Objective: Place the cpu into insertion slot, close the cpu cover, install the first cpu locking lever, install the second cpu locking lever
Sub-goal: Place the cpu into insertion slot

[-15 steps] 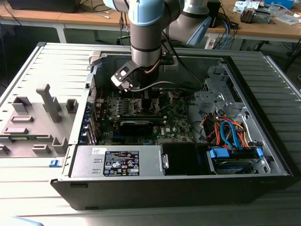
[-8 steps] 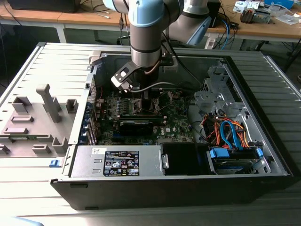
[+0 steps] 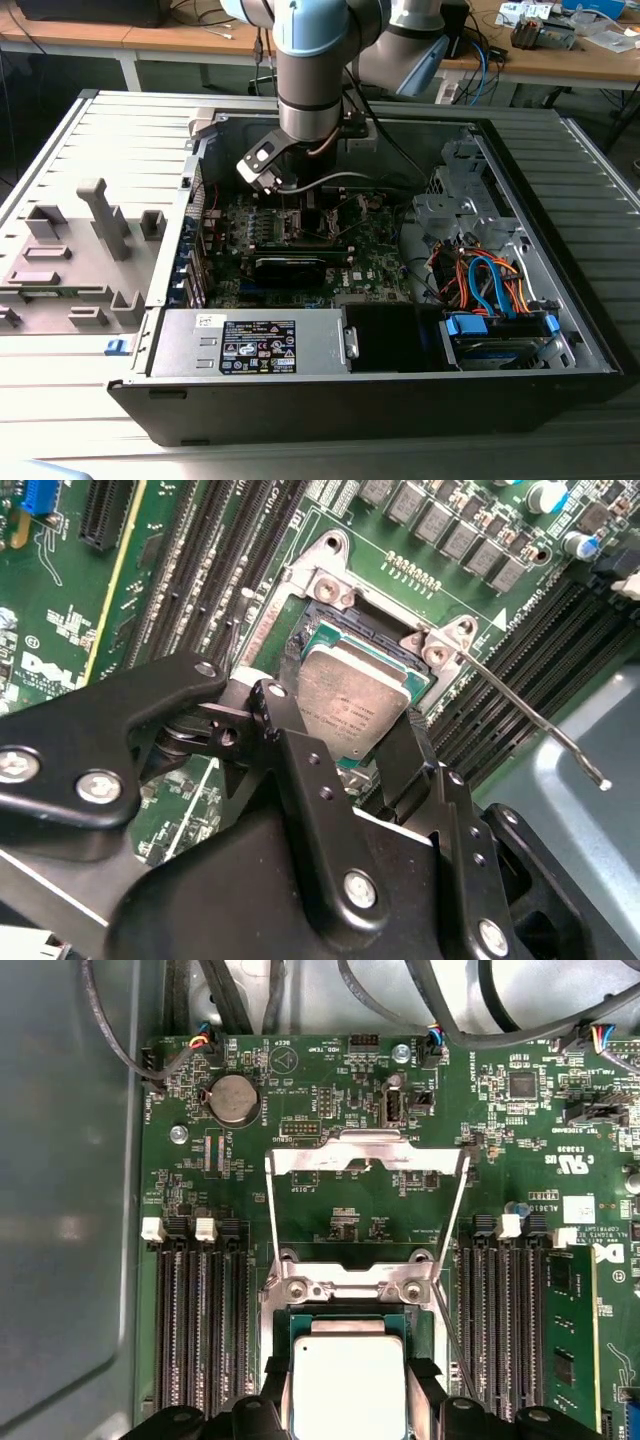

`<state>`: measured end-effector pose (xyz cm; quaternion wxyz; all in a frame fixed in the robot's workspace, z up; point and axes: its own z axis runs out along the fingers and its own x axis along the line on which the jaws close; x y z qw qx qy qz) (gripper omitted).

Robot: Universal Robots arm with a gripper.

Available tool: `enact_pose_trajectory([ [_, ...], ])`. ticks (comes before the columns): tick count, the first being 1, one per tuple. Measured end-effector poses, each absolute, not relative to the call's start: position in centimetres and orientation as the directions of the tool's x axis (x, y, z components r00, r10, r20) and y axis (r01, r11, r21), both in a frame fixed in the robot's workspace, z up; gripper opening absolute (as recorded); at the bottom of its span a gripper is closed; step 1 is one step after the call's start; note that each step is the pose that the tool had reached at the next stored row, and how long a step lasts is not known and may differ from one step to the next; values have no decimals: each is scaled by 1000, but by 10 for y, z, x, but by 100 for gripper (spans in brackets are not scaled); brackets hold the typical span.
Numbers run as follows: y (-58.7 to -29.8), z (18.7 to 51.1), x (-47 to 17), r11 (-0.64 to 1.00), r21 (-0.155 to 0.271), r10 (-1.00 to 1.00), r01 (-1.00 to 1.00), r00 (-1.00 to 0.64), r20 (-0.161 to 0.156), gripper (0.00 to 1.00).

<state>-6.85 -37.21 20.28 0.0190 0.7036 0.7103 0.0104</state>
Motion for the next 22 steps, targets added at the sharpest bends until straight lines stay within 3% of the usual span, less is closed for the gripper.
enact_pose_trajectory([
  [22,-372,200,-68,10,42,1000,999,-9,-22,55],
])
